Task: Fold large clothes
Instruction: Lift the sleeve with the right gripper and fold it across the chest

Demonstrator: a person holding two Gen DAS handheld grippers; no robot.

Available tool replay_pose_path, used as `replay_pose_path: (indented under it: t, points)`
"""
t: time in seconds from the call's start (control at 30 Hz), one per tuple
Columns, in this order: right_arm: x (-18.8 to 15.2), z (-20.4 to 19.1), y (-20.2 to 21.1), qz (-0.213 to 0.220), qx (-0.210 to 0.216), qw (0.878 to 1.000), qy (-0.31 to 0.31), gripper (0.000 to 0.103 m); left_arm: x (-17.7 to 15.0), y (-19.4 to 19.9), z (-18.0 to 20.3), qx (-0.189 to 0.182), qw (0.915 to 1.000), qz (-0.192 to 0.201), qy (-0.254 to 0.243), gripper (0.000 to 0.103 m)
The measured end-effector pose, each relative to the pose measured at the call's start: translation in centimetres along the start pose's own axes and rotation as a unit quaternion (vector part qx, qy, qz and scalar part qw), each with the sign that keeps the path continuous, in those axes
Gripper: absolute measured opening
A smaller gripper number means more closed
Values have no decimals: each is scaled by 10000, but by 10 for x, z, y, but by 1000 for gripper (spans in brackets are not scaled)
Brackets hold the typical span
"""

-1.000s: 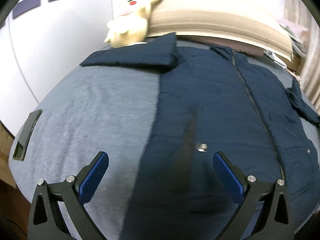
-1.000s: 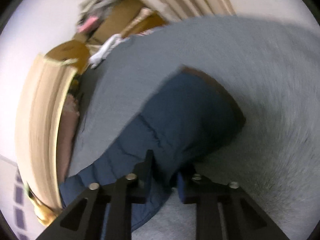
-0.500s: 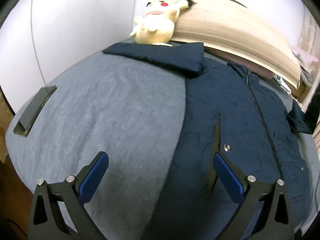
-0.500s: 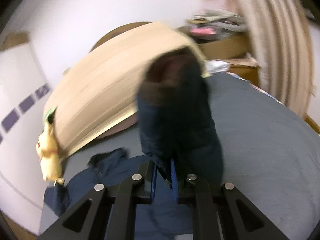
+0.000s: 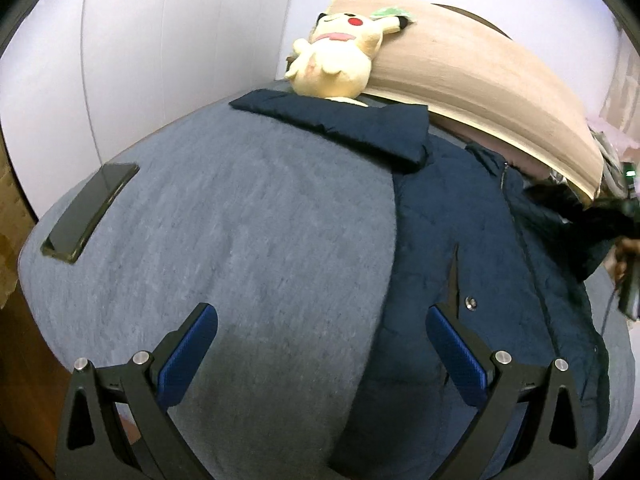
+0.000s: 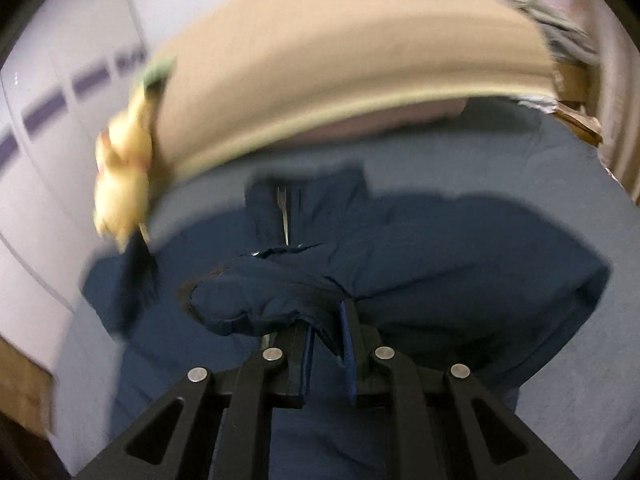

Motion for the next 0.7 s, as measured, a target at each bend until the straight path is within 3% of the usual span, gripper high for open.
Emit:
replay_pose_path:
  t: [0.17,0.27,0.43,0.57,0.7]
  points:
    - [-19,-31,-26,-485,-208,9952,825,73,10,2,18,-170,9998,69,-109,103]
    - [-15,-32,-18,-472,-32,9939,992,103,15,-1,34,-329,9993,18,-159,103]
    - [-23,-36,27,-12,378,9956,860,103,25,-6,78,-829,9961,-226,-210,103]
    - [-58,4,69,642,973,9920,-495,103,26,-20,128,-1409,9875,-686,-171,103]
    - [-108,34,74,954,788,9838,-1294,103,15,-48,202,-2380,9570,-1654,60,103]
Point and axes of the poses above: each gripper's, at about its wrist camera, not at the fingertips, and y roughly against the way its jaws point, z to its right, x to its top, the point moved 8 cm from there along -y, roughly the way its jaws point, and after that the axes turned 13 degrees about y, right-handed, at the moved point
